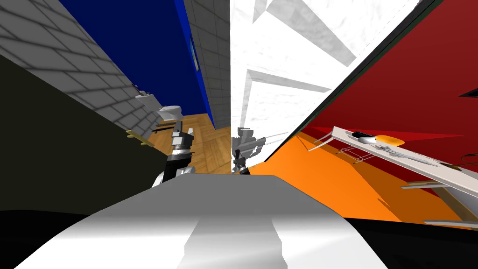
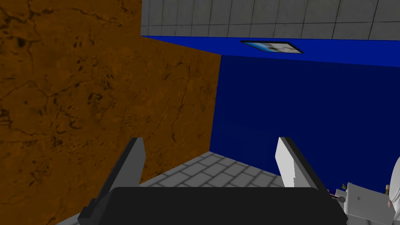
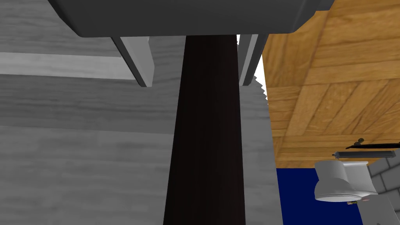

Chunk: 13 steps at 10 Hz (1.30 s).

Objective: Push the door open

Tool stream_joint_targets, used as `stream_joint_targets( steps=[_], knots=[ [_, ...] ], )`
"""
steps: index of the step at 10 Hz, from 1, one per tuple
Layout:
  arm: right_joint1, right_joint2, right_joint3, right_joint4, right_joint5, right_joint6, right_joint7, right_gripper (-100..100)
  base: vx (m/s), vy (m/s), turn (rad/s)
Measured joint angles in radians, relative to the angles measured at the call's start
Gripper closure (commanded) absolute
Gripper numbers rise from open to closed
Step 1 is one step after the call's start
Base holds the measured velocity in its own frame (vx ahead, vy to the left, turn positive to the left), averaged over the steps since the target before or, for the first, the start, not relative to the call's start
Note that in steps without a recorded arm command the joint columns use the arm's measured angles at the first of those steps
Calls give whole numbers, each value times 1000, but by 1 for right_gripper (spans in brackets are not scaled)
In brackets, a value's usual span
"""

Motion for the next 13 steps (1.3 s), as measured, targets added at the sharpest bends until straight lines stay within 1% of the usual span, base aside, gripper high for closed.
stream_joint_targets(
  steps=[2,3,5,6,7,8,9,11,12,13],
  knots=[
    [-3,1,-17,10,-8,-7,4,100,92,94,-42],
    [-11,7,-26,29,-12,-17,4,100,95,90,-32],
    [-11,10,-45,25,-20,-10,12,100,92,91,-32],
    [-5,5,-55,3,-25,6,17,100,100,106,-63],
    [-7,8,-64,5,-29,9,21,100,121,162,-55],
    [-2,10,-78,-3,-35,15,28,100,139,143,-54],
    [-6,17,-90,7,-40,13,33,100,137,127,-39],
    [-7,31,-114,9,-50,12,45,100,140,140,-57],
    [-23,43,-129,36,-57,4,48,100,180,176,-73],
    [-15,45,-144,26,-63,8,54,100,156,154,-67]
  ],
)
